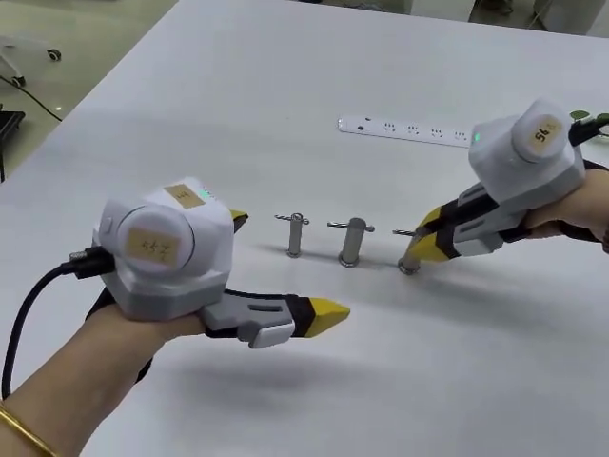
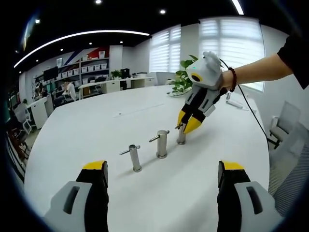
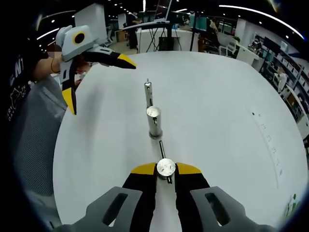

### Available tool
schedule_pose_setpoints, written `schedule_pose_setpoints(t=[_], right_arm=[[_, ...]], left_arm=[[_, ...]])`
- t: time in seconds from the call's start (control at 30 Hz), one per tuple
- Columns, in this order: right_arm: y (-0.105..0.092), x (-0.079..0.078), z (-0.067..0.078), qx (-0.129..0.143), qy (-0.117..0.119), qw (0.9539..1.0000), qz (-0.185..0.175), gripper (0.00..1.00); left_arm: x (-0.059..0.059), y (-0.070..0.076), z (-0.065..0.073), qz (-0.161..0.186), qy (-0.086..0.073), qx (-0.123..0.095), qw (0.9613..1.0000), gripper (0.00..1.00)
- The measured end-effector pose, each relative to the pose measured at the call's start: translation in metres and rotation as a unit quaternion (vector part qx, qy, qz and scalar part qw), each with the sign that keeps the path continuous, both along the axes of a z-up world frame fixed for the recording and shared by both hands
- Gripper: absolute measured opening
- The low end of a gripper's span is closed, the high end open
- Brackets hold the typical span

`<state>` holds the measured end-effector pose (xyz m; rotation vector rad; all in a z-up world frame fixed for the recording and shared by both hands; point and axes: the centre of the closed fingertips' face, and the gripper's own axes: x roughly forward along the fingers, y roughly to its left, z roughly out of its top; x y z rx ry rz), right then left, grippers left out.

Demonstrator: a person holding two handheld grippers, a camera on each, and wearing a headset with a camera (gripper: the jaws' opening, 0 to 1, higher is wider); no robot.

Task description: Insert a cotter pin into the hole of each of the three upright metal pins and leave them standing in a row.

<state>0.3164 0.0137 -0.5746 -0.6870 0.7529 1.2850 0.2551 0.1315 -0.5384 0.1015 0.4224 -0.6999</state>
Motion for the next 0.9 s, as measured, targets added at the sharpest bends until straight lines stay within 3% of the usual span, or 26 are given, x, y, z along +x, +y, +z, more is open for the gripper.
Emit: schedule_pose_setpoints(t=[0.43,0.53,0.63,0.9], right_arm=[[0.001,-0.001,0.0,0.008,0.012,0.9998,0.011,0.09],[0.002,0.001,0.001,0.006,-0.011,0.9996,0.024,0.11],[0.0,0.0,0.0,-0.005,-0.013,0.9995,0.029,0.12],[-0.003,-0.003,0.01,0.0,-0.014,0.9999,0.004,0.27]], left_arm=[[0.0,0.001,0.0,0.001,0.002,0.0,1.0,0.93],[0.0,0.001,-0.001,0.002,0.005,0.0,1.0,0.93],[0.0,0.001,-0.001,0.003,0.004,0.002,1.0,0.93],[0.001,0.003,-0.001,0.007,0.005,0.0,1.0,0.93]])
